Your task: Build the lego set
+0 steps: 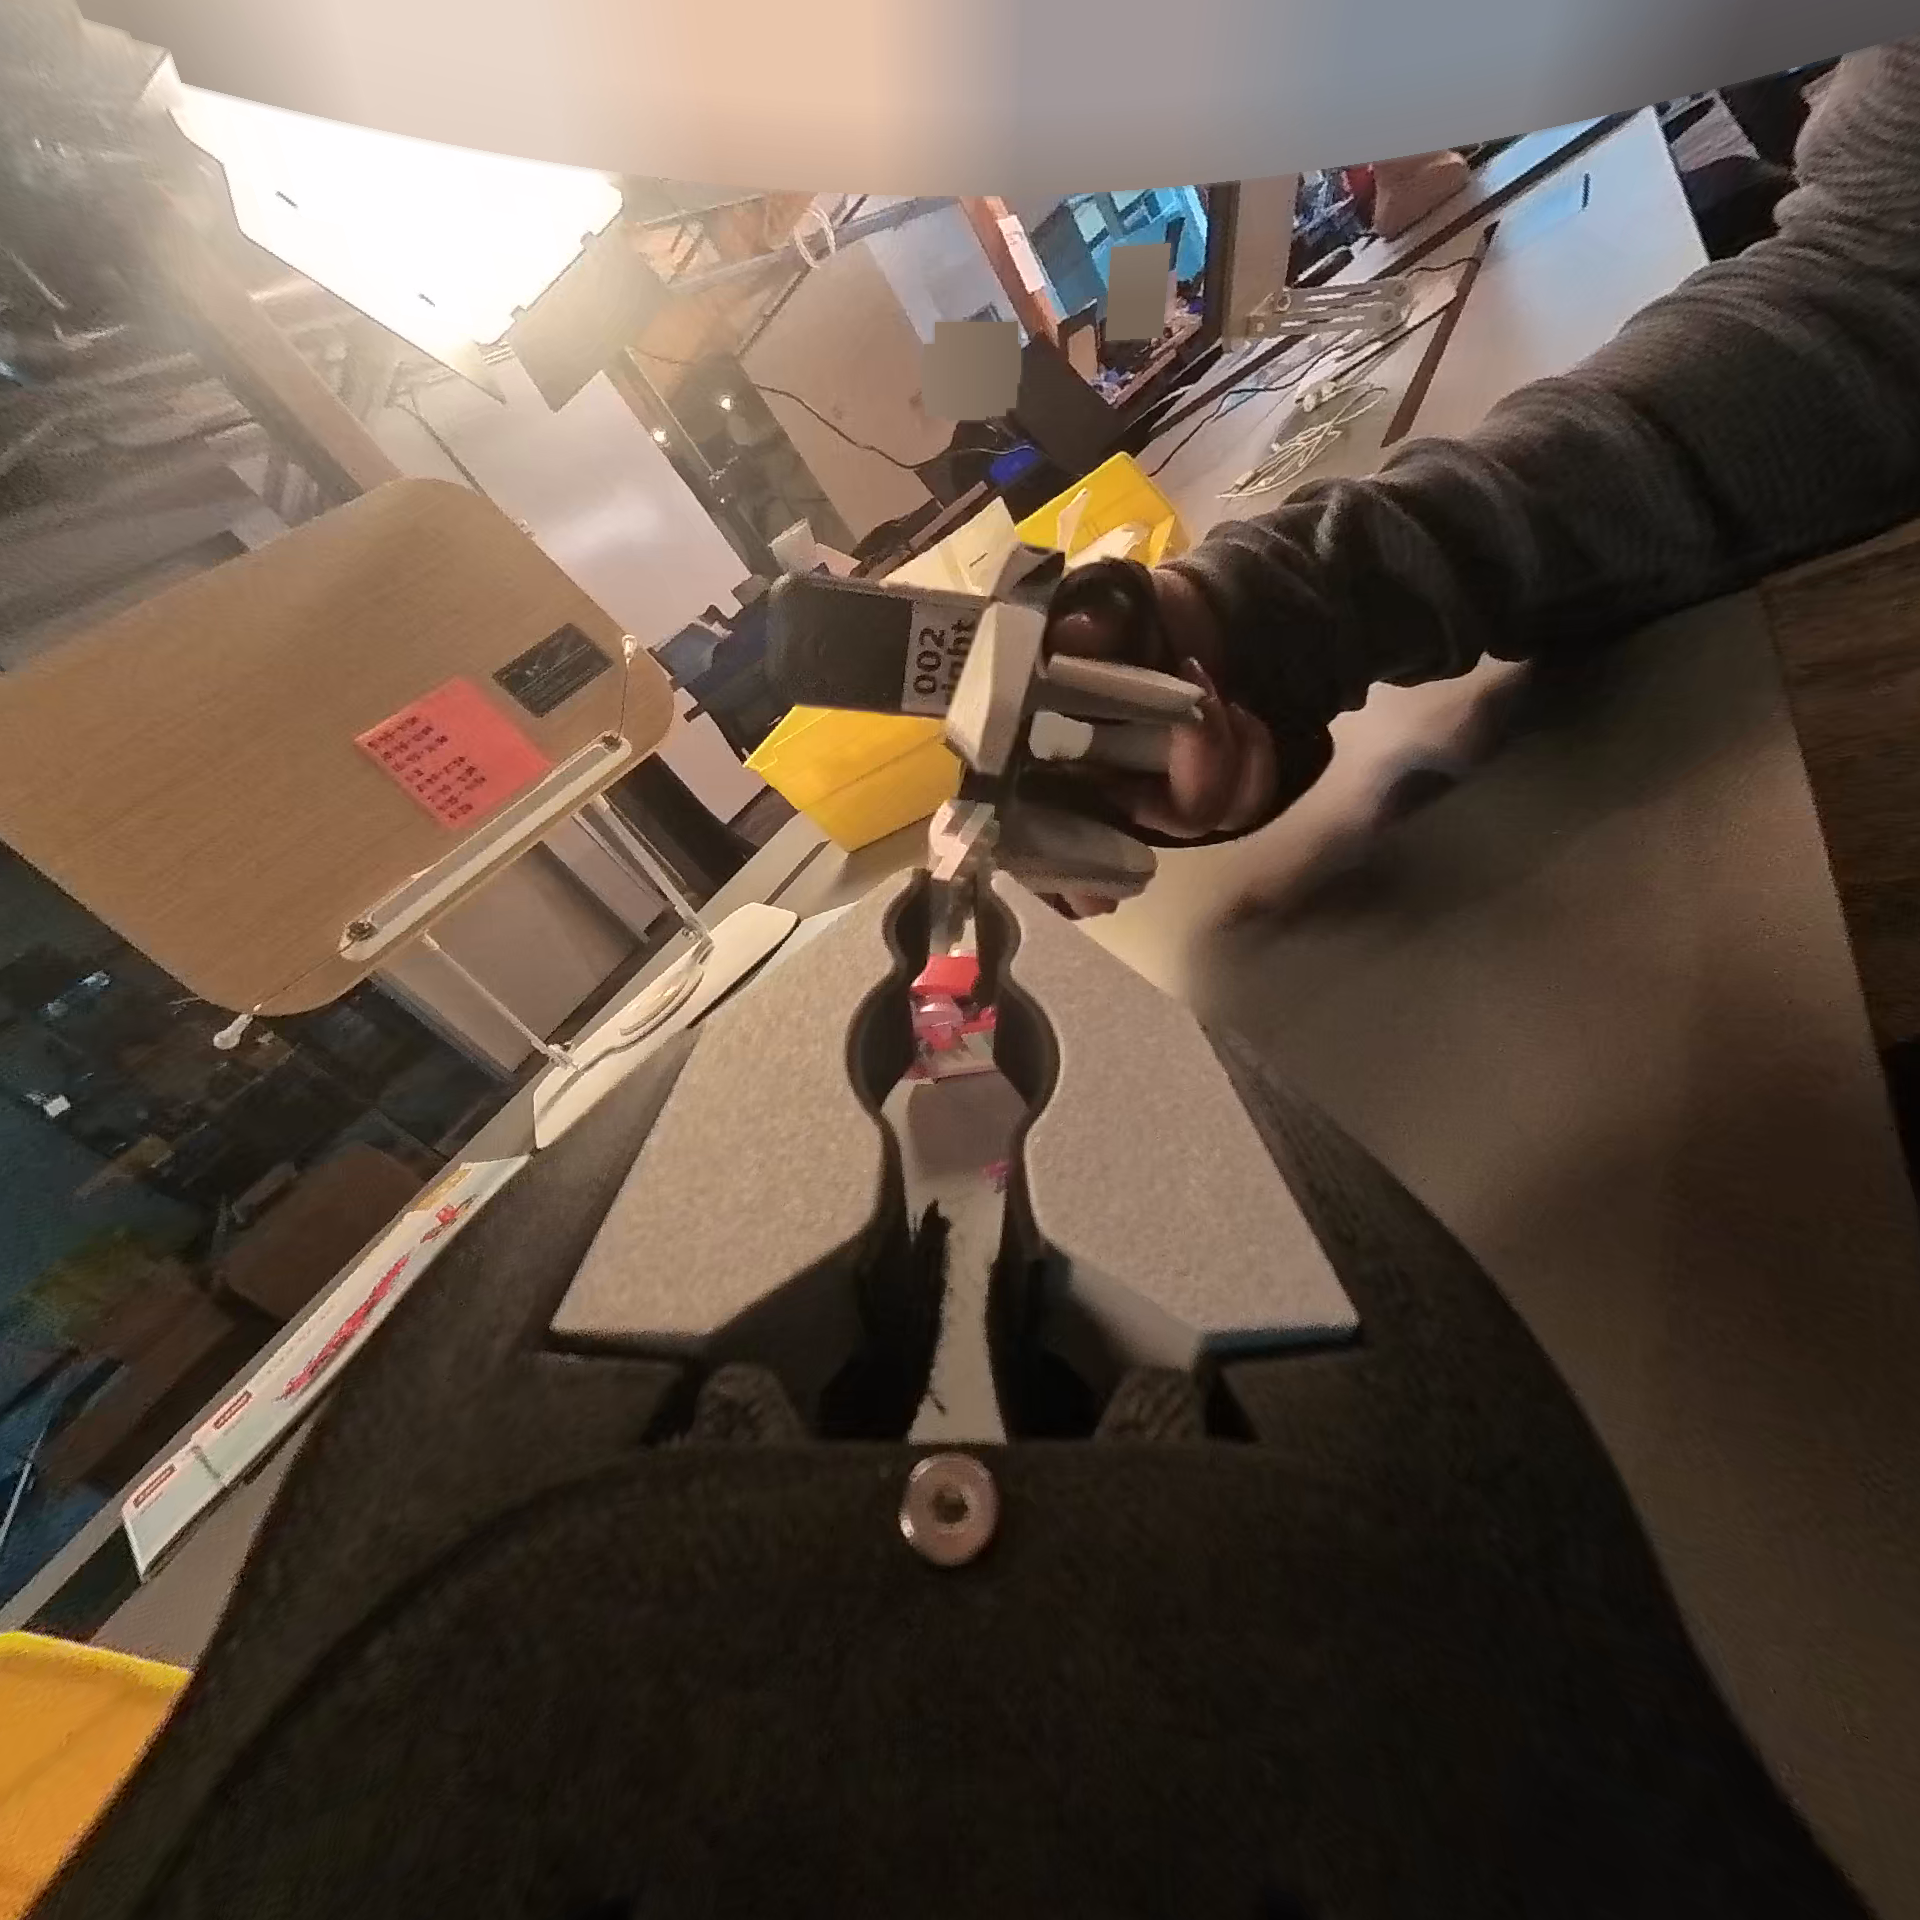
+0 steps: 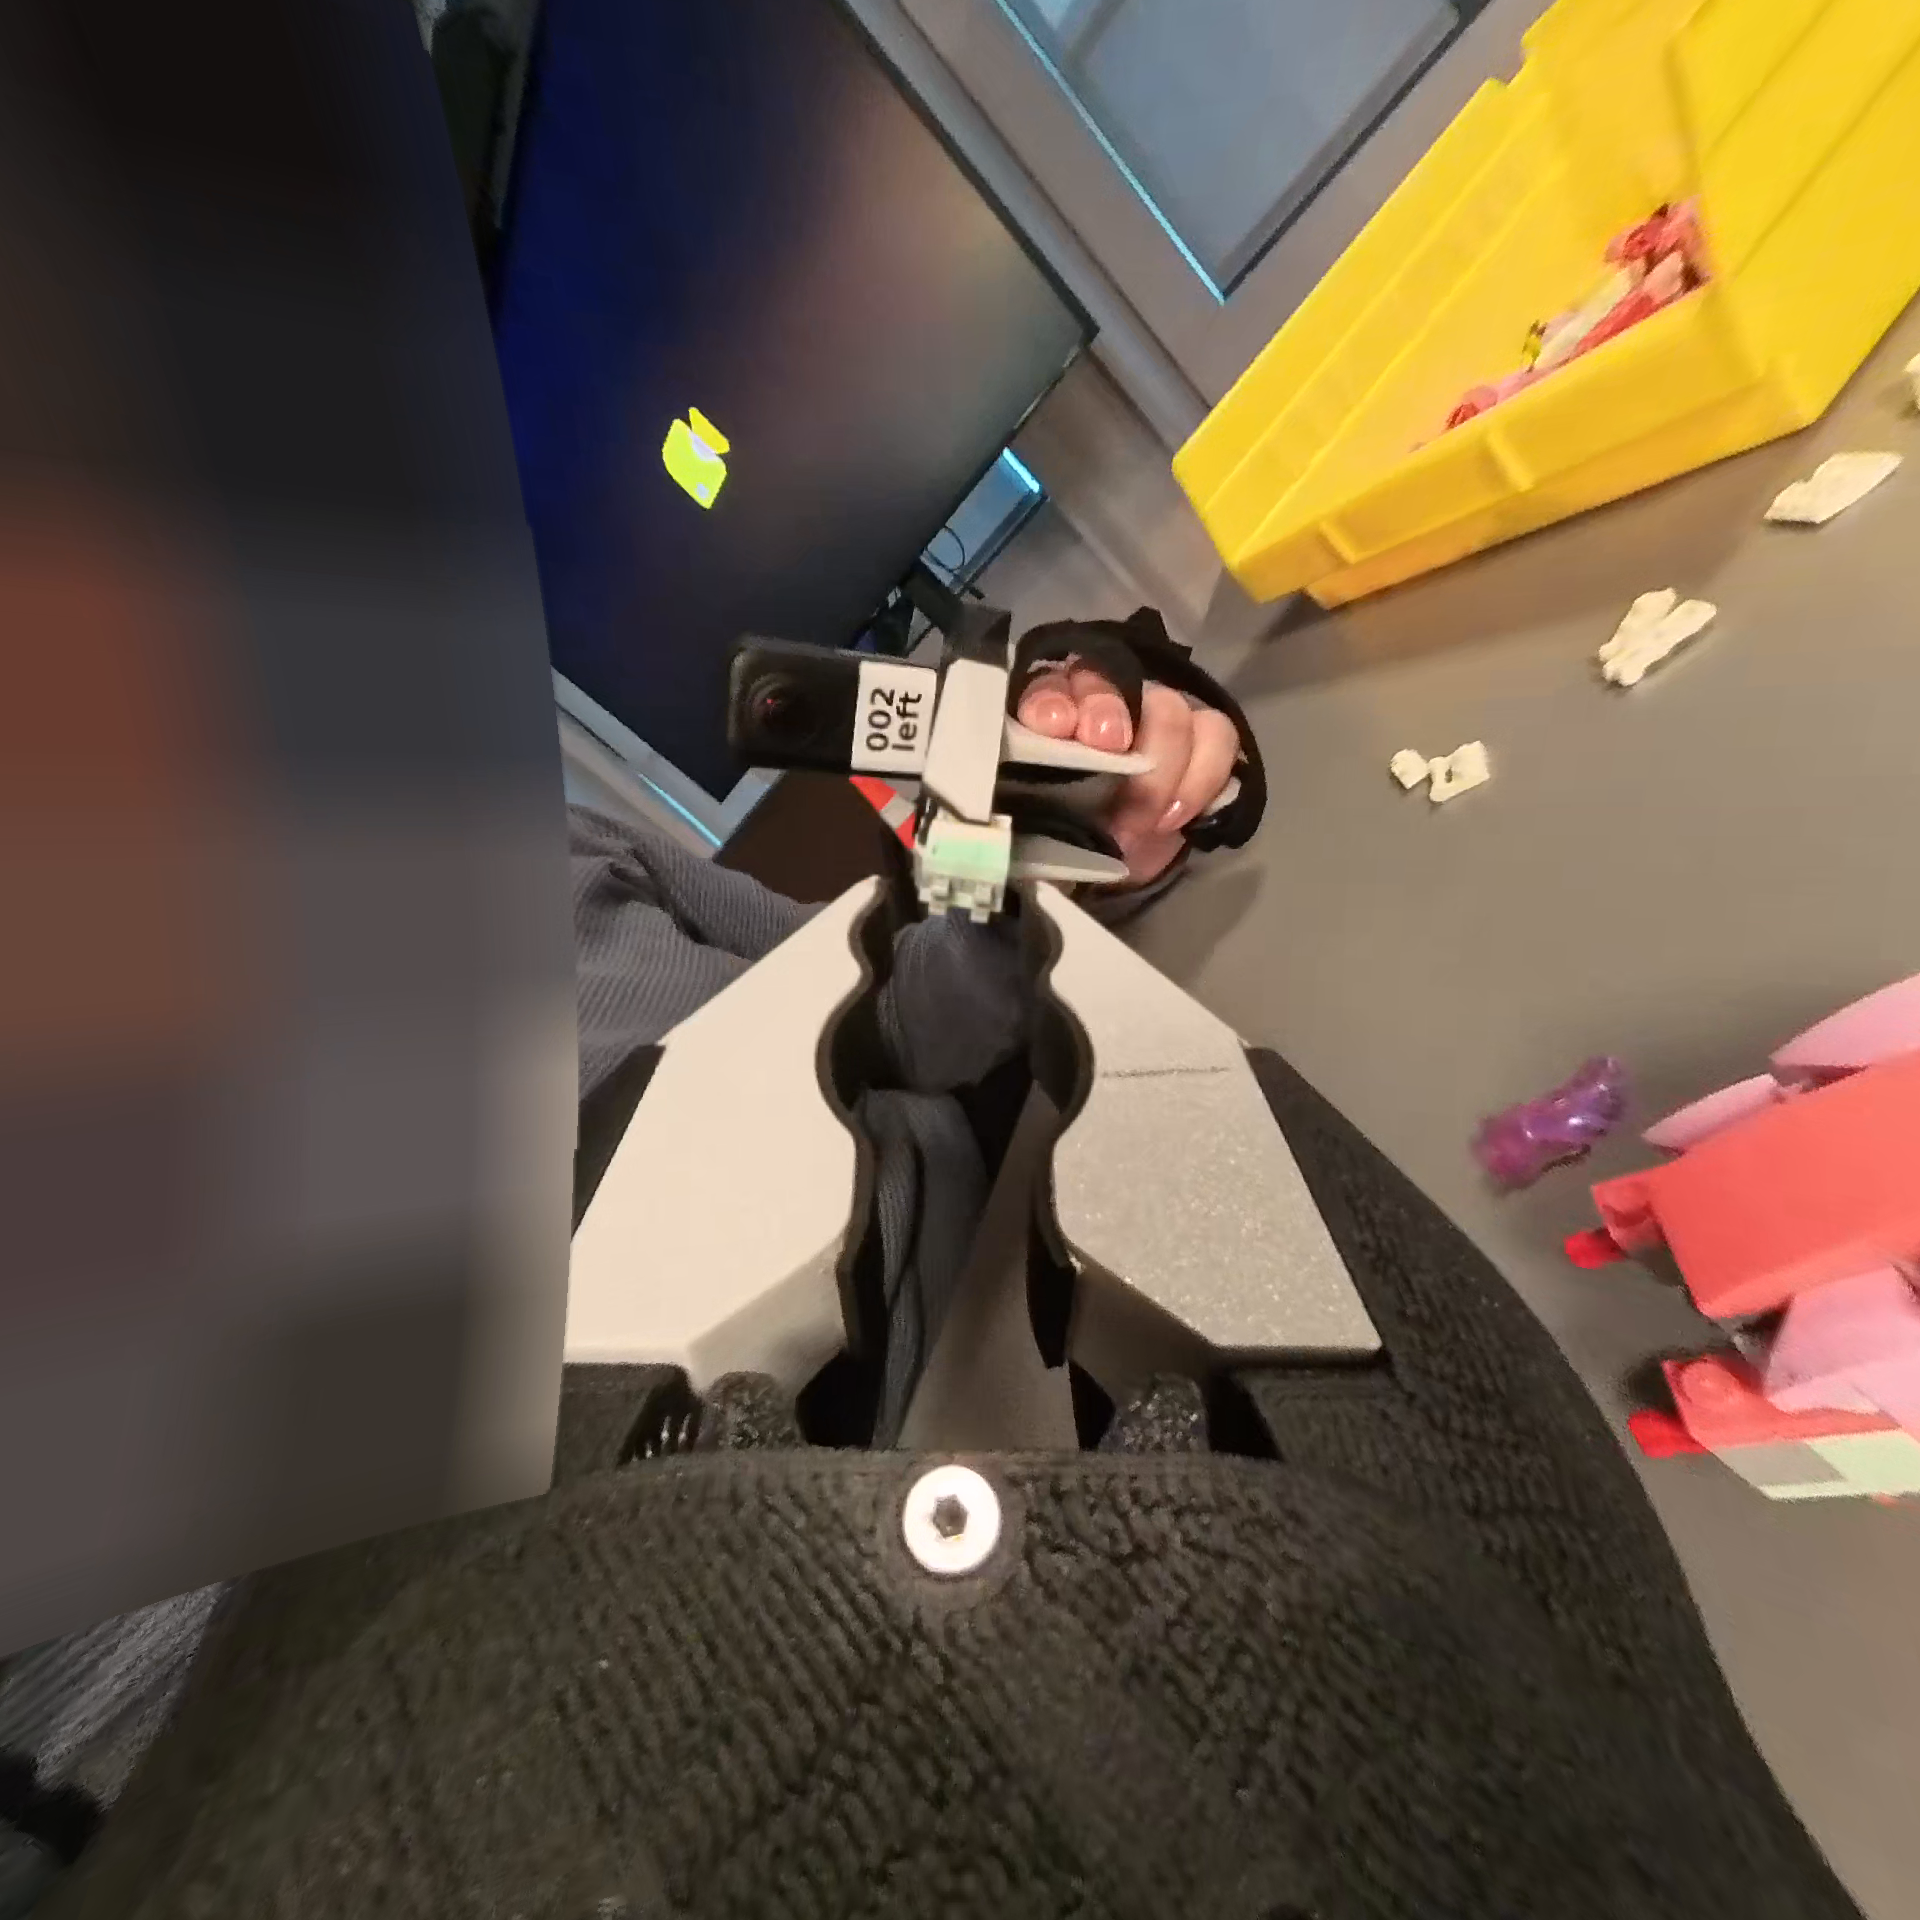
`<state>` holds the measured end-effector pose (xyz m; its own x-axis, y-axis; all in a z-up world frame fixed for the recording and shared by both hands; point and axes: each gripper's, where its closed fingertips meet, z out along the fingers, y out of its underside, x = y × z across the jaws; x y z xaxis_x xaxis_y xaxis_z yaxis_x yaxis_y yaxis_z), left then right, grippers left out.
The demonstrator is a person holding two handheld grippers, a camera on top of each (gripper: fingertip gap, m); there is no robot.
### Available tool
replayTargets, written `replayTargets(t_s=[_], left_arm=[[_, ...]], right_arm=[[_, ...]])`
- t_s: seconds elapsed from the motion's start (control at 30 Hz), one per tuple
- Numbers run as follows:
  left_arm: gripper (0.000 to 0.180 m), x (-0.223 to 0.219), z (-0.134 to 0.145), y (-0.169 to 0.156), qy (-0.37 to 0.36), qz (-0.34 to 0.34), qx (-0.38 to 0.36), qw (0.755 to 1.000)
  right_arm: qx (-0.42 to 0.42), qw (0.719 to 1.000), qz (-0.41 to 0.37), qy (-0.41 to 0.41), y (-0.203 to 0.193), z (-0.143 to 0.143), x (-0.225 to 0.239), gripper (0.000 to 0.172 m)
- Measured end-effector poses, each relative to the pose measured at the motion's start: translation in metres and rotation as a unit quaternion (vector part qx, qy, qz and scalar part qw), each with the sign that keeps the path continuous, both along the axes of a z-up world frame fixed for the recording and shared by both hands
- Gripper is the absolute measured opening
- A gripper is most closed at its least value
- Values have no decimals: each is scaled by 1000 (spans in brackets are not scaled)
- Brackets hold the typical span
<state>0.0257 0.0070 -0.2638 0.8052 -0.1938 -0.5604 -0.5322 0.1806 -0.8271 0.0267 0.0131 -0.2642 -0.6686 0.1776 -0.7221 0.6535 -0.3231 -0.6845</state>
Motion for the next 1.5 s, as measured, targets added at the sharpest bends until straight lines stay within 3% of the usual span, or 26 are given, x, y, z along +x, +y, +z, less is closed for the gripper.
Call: replayTargets(t_s=[0.53,0.77,0.9,0.97,1.07,1.17,1.27,1.37,1.5], left_arm=[[7,9,-11,0,37,-11,-18,999],[14,8,-11,1,20,4,-22,1000],[24,0,-6,1,-15,19,-17,1000],[27,-5,-4,1,-28,29,-16,999],[27,-14,-3,3,-42,54,-14,998],[27,-19,-4,5,-53,67,-19,996],[27,-22,-5,5,-59,73,-21,995],[27,-23,-6,6,-63,75,-25,995],[27,-22,-7,6,-65,75,-28,995]], right_arm=[[52,998,43,-1,-12,-17,10,15],[99,993,38,46,-10,-18,13,15],[100,989,4,107,2,-5,10,15],[102,981,-61,155,18,8,-1,15],[102,947,-222,208,65,27,-24,15],[114,884,-398,216,130,34,-38,15],[160,816,-517,201,180,27,-39,15],[235,748,-588,199,208,18,-37,15],[311,687,-610,245,211,20,-34,15]])
